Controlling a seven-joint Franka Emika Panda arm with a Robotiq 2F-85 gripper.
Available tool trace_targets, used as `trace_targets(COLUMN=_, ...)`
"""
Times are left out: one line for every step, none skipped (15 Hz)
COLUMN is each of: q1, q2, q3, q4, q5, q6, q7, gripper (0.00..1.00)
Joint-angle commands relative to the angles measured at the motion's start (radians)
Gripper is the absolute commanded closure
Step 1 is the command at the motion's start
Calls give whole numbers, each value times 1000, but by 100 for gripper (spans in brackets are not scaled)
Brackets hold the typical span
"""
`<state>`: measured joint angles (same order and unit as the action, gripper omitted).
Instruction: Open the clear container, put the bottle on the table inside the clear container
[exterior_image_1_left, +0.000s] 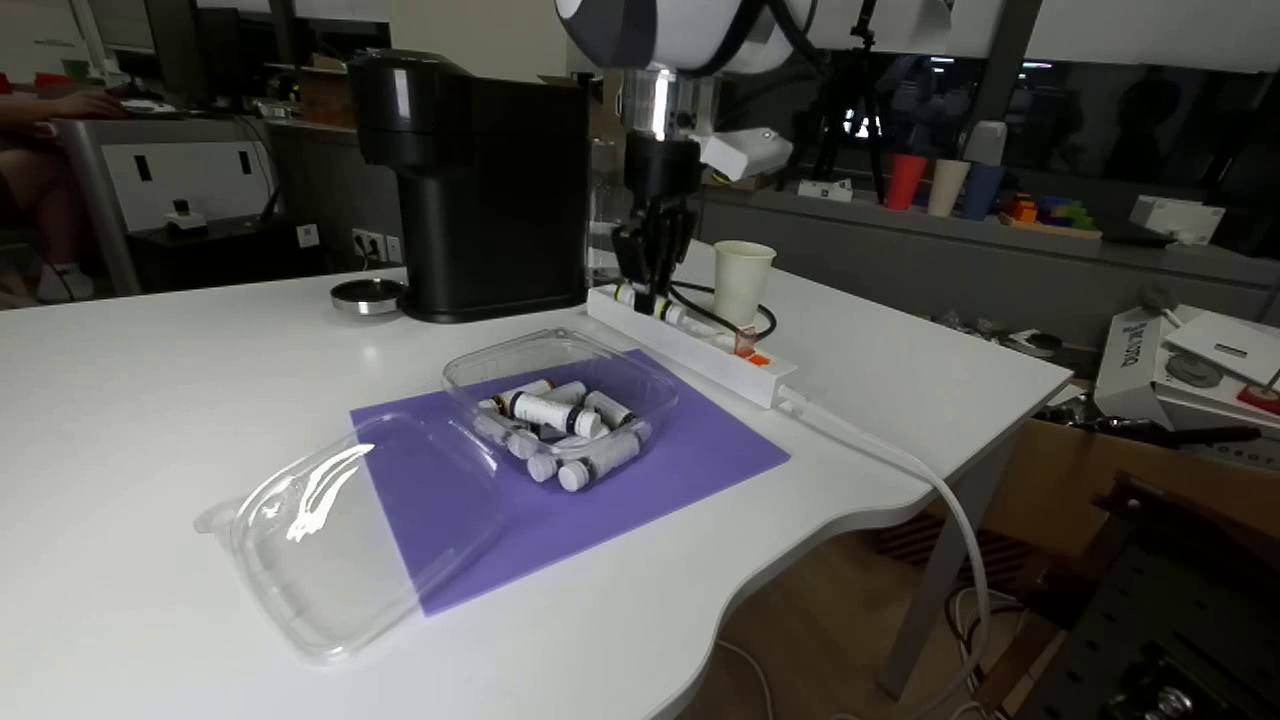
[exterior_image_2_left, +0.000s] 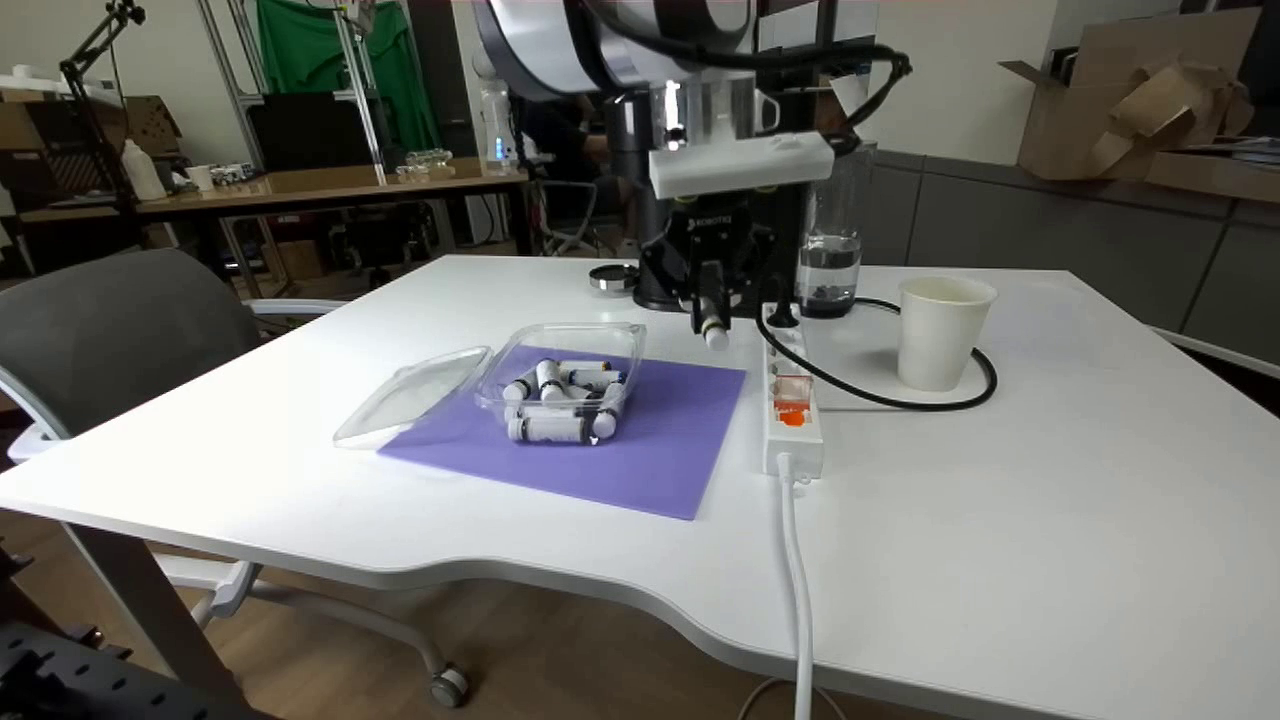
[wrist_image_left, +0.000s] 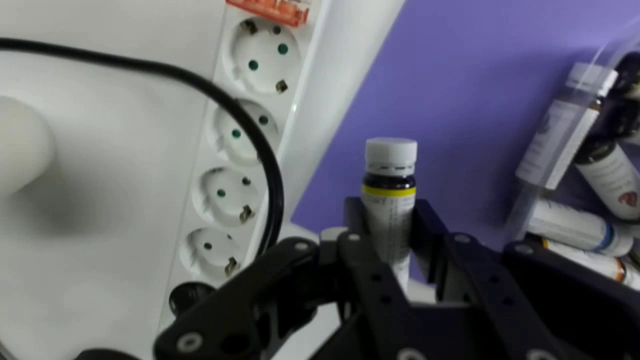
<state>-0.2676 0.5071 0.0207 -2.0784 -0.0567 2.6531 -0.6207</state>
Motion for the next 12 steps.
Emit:
trace_targets(q1=15, q2=-83, q3=39, q4=-3, q5=18, q6=-64, q7=-2, gripper=93)
trace_targets(q1=20, q2=-99, q3=51, q4=-5, q5=23, q6=-78, q7=-14, gripper=93)
trace_targets(q1=28, q2=-113, q3=65, q4=-12, q5=28, q6=-89, q7=-26, gripper=93)
trace_targets(q1=37, q2=-124, q3=77, q4=-18, q5=36, q6=-101, q7=-36, gripper=93)
trace_targets(q1=49, q2=-133, q3=86, q4=-26, q5=42, q6=-107, q7=-41, gripper=93)
trace_targets(q1=59, q2=-139, q3=95, q4=-34, q5=48, q6=-115, q7=-49, gripper=93)
trace_targets(q1=72, q2=-143, q3=101, q4=-43, q5=50, q6=-117, q7=-50, gripper=93)
trace_targets(q1=82, q2=-145, q3=108, q4=-50, q5=57, q6=-124, q7=-57, gripper=93)
trace_targets(q1=94, q2=-148, q3=111, q4=-64, q5=55, q6=-123, q7=-57, gripper=93)
trace_targets(q1=104, q2=-150, q3=113, q4=-73, q5=52, q6=-126, q7=-57, gripper=93)
trace_targets(q1=111, q2=-150, q3=117, q4=-85, q5=53, q6=-130, q7=-60, gripper=93)
trace_targets(q1=119, q2=-149, q3=118, q4=-95, q5=51, q6=-132, q7=-61, gripper=93)
